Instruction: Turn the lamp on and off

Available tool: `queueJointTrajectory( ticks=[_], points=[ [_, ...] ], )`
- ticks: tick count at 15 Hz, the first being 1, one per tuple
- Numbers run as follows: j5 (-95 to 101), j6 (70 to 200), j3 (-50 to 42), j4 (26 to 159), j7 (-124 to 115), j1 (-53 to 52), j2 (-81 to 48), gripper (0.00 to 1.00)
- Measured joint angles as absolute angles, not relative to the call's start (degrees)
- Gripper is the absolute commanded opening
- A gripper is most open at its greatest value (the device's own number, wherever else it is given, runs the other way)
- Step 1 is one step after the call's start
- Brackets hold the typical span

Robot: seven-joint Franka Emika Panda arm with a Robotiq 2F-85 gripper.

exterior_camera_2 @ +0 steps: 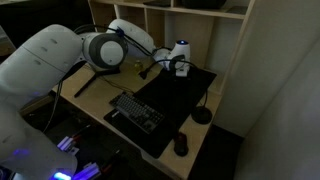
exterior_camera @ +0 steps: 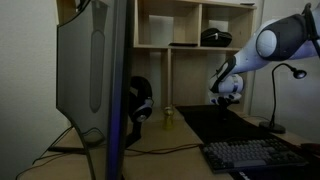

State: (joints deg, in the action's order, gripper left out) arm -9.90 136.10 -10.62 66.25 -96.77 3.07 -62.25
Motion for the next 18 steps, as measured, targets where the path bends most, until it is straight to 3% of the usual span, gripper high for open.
queueJointTrajectory(
  ticks=[4,5,7,16,18],
  points=[
    [-9.89,136.1,-10.53,66.21,-96.79,2.88,-62.25,1.0],
    [-9.89,136.1,-10.53,66.2,-96.79,2.88,-62.25,0.75],
    [-9.89,136.1,-10.53,66.18,-96.79,2.88,-62.26,0.67],
    [-9.89,136.07,-10.15,65.01,-96.79,2.83,-62.23,0.03],
    [-9.89,136.07,-10.12,65.0,-96.79,2.83,-62.24,0.06]
  ],
)
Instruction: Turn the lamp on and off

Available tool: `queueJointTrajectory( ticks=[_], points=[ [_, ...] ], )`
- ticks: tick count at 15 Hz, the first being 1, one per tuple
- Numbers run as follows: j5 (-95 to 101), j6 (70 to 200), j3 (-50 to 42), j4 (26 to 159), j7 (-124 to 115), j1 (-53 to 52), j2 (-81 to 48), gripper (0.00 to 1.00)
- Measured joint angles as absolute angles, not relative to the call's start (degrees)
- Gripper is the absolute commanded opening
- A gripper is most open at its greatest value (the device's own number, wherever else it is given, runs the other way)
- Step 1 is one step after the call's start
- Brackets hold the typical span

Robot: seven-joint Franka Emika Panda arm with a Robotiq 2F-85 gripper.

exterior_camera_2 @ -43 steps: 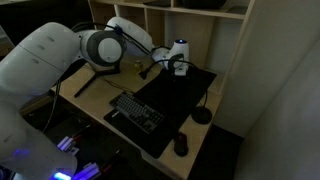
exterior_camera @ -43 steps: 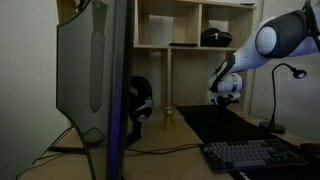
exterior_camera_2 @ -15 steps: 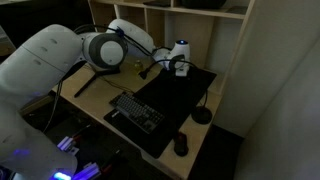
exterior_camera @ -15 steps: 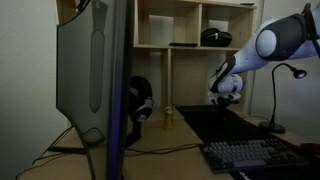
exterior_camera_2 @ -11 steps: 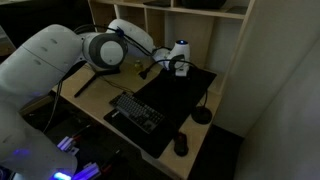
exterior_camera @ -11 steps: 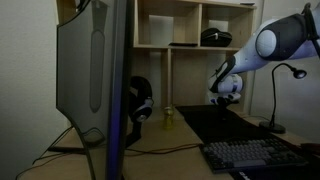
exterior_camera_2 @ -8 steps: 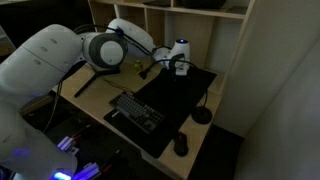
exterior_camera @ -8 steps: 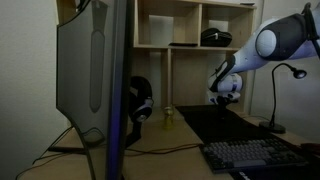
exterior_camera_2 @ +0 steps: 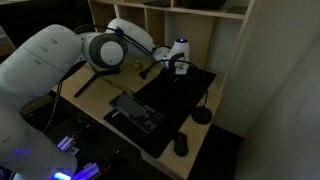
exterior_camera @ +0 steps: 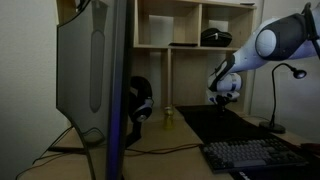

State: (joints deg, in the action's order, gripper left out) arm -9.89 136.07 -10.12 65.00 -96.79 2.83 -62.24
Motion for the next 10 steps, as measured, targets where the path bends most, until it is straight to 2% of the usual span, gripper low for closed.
queueJointTrajectory(
  ticks=[2,3,5,10],
  points=[
    [-9.89,136.07,-10.12,65.0,-96.79,2.84,-62.24,0.1],
    [-9.89,136.07,-10.12,65.0,-96.79,2.84,-62.24,0.49],
    [-9.9,136.07,-10.12,65.0,-96.8,2.85,-62.24,0.56],
    [-9.9,136.64,-10.11,64.99,-96.79,3.02,-62.41,0.92]
  ],
)
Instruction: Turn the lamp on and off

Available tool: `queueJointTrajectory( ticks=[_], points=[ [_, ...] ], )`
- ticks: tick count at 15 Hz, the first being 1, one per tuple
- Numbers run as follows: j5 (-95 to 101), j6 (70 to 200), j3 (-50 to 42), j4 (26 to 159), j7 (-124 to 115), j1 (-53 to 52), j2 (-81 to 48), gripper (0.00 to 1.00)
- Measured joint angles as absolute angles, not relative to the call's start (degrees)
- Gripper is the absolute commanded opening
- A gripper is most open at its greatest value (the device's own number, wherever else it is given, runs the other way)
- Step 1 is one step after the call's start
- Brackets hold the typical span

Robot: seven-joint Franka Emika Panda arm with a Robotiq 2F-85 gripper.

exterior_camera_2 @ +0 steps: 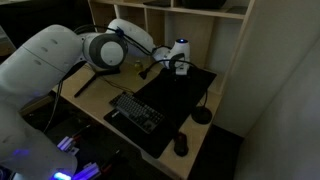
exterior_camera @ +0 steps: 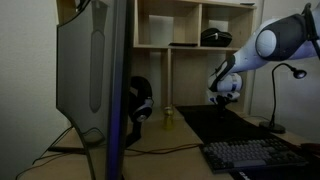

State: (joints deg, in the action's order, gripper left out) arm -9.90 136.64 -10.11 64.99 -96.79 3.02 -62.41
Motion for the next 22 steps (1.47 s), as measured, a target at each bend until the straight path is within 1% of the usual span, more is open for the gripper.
queueJointTrajectory(
  ticks=[1,2,12,13,14,15,16,22],
  points=[
    [-9.91,137.44,-10.07,64.99,-96.79,3.02,-62.58,0.97],
    [-9.91,138.15,-10.01,64.99,-96.79,3.02,-62.75,1.0],
    [-9.91,140.21,-9.77,64.94,-96.77,2.99,-63.38,1.0],
    [-9.91,140.21,-9.77,64.94,-96.77,2.99,-63.38,0.97],
    [-9.91,140.21,-9.77,64.94,-96.77,2.99,-63.38,0.73],
    [-9.9,140.22,-9.77,64.93,-96.76,2.99,-63.37,0.73],
    [-9.9,140.22,-9.78,64.91,-96.76,2.99,-63.37,0.68],
    [-9.89,141.65,-10.0,64.09,-96.76,3.07,-63.38,0.26]
  ],
)
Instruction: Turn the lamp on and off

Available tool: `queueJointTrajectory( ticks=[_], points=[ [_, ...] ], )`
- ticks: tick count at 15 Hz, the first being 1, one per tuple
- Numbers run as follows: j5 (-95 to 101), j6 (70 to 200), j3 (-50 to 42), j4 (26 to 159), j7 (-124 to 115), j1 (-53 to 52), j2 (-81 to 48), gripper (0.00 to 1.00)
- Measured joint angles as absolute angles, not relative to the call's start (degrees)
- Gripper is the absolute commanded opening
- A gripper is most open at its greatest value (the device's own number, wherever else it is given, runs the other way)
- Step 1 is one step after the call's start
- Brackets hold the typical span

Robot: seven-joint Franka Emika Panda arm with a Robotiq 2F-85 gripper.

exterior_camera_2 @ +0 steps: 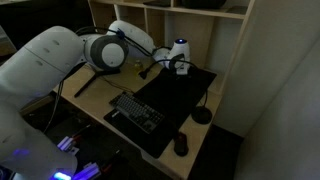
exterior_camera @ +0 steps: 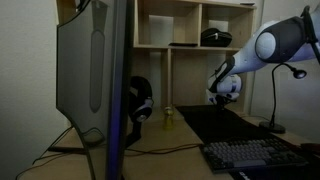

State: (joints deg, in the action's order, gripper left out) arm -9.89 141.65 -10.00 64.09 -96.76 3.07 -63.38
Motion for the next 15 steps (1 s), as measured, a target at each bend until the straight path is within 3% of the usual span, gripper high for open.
queueJointTrajectory(
  ticks=[3,5,7,10,15],
  points=[
    [-9.89,141.8,-10.04,63.99,-96.75,3.18,-63.47,0.06],
    [-9.89,141.79,-10.05,64.0,-96.75,3.28,-63.78,0.01],
    [-9.89,141.77,-10.04,63.99,-96.75,3.3,-63.78,0.45],
    [-9.89,141.76,-10.05,63.99,-96.75,3.35,-63.78,0.55],
    [-9.89,141.29,-10.15,63.95,-96.75,3.57,-63.73,0.88]
  ],
)
